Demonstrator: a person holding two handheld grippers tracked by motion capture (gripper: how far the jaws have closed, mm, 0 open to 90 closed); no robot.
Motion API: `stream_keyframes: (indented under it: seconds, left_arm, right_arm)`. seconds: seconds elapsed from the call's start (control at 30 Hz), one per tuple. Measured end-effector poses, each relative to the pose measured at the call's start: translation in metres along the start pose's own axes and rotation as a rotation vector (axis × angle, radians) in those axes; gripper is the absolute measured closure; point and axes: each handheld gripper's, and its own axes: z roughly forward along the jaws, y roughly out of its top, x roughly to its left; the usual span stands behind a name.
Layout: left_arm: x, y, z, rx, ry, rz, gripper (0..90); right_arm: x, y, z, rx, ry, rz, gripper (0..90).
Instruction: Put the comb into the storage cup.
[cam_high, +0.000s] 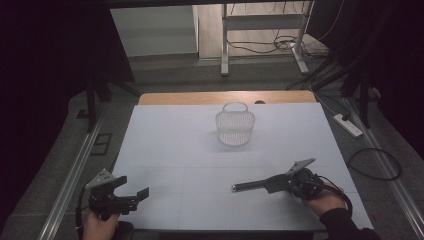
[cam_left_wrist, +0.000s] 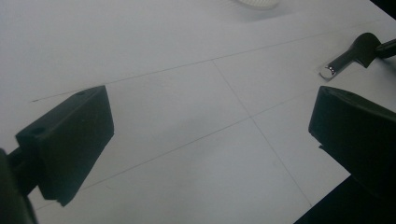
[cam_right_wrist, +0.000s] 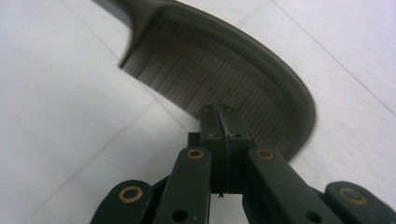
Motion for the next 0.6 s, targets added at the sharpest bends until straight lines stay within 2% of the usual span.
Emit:
stream_keyframes:
  seconds: [0.27, 0.6]
  left_arm:
    - [0.0, 0.0, 0.0, 0.001, 0.0, -0.002, 0.6]
    - [0.0, 0.001, 0.001, 0.003, 0.0, -0.007, 0.8]
  right_arm:
    - [-0.018, -0.003, -0.001, -0.001, -0.037, 0.056, 89.9]
    - [-0.036, 0.015, 0.012, -0.035, -0.05, 0.096, 89.9]
